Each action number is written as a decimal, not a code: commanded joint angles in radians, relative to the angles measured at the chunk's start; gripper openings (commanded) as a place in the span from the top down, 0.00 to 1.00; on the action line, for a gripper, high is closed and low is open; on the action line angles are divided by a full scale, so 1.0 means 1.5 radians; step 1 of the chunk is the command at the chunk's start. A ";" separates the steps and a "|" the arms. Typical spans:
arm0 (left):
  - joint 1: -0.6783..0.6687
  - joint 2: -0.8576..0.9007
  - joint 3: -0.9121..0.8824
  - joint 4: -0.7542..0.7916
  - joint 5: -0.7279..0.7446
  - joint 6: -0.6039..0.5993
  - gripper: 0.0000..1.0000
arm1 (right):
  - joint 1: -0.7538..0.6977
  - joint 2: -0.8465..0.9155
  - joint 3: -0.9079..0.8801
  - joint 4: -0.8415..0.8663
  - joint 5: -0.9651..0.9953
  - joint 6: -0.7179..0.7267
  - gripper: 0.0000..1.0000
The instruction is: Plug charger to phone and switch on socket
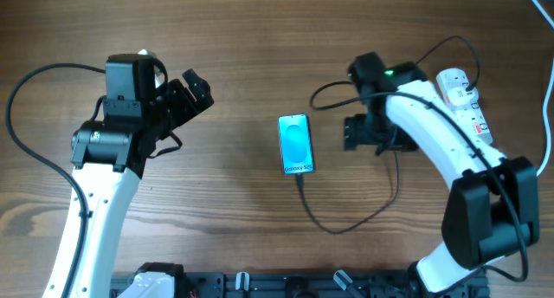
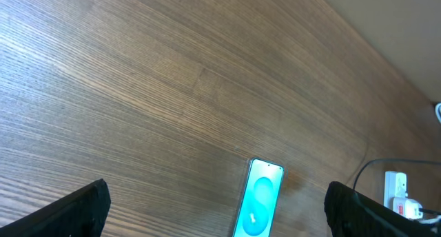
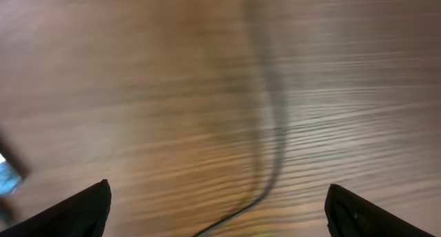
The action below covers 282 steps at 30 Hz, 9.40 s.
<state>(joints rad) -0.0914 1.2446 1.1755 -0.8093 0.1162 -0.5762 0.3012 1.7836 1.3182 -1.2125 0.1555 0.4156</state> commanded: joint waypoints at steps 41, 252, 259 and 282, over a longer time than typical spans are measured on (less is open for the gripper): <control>0.003 -0.003 0.000 0.000 -0.009 0.015 0.00 | -0.298 -0.002 0.010 0.181 -0.009 0.227 0.08; 0.003 -0.003 0.000 0.000 -0.009 0.015 0.00 | -0.603 0.098 0.125 0.178 -0.223 -0.155 0.00; 0.003 -0.003 0.000 0.000 -0.009 0.015 0.00 | -0.603 0.220 0.125 0.182 -0.227 -0.156 0.00; 0.003 -0.003 0.000 0.000 -0.009 0.015 0.00 | -0.603 0.244 0.127 0.255 -0.298 -0.153 0.00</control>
<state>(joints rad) -0.0914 1.2446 1.1755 -0.8112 0.1162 -0.5762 -0.6079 2.1147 1.5066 -0.8364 -0.2520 0.1989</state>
